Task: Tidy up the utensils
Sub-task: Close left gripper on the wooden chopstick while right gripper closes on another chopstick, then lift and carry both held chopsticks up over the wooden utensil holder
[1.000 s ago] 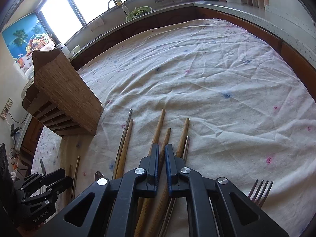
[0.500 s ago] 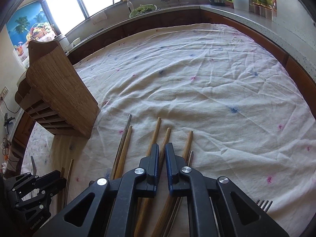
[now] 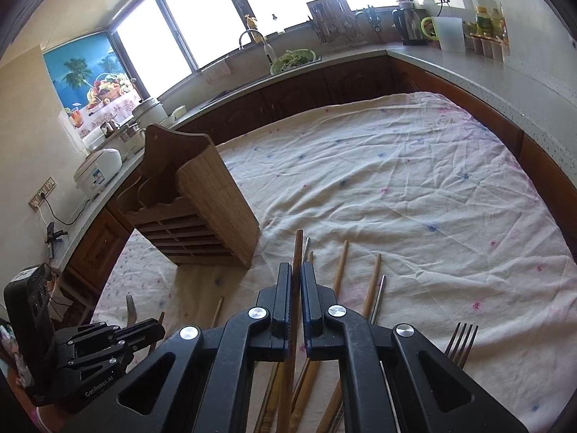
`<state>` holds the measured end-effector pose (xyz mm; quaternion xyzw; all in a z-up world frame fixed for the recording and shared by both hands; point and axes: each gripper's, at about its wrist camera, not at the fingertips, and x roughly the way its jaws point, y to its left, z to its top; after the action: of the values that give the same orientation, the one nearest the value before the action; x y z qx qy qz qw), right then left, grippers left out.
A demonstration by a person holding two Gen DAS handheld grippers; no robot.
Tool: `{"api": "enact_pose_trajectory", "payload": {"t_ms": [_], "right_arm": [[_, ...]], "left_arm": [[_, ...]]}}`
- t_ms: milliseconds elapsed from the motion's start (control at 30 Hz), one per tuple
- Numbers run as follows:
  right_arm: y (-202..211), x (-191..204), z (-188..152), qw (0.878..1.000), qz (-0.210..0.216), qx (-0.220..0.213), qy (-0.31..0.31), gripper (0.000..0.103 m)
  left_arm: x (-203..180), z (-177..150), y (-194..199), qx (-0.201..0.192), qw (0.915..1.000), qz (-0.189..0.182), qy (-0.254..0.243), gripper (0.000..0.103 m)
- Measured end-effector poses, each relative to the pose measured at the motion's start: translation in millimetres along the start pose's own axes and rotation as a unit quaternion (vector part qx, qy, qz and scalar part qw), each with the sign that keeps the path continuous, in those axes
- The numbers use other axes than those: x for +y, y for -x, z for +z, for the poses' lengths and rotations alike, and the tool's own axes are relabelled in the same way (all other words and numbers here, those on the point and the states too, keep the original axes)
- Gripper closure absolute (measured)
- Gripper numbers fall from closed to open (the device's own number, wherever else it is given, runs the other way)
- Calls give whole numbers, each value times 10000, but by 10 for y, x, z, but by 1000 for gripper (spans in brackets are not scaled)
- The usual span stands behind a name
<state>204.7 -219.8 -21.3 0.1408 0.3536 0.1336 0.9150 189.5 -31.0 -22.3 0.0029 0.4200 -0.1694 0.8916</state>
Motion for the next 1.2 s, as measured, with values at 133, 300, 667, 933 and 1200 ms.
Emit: {"api": "enact_pose_trajectory", "payload": {"t_ms": [133, 300, 667, 933, 1200], "right_arm": [[253, 138, 2, 9996, 118, -230, 87, 98], [571, 306, -40, 9983, 226, -482, 223, 98], [1054, 519, -101, 9944, 400, -913, 361, 99], [1226, 589, -26, 9911, 482, -1159, 441, 99], [1227, 592, 104, 9893, 553, -1272, 454, 99]], "left_arm": [[1, 15, 358, -363, 9993, -49, 46, 99], [58, -10, 795, -794, 9967, -124, 114, 99], [121, -85, 1314, -1310, 9908, -257, 217, 99], [139, -38, 1467, -1534, 9875, -270, 258, 99], [162, 92, 1506, -1679, 9852, -213, 265, 99]]}}
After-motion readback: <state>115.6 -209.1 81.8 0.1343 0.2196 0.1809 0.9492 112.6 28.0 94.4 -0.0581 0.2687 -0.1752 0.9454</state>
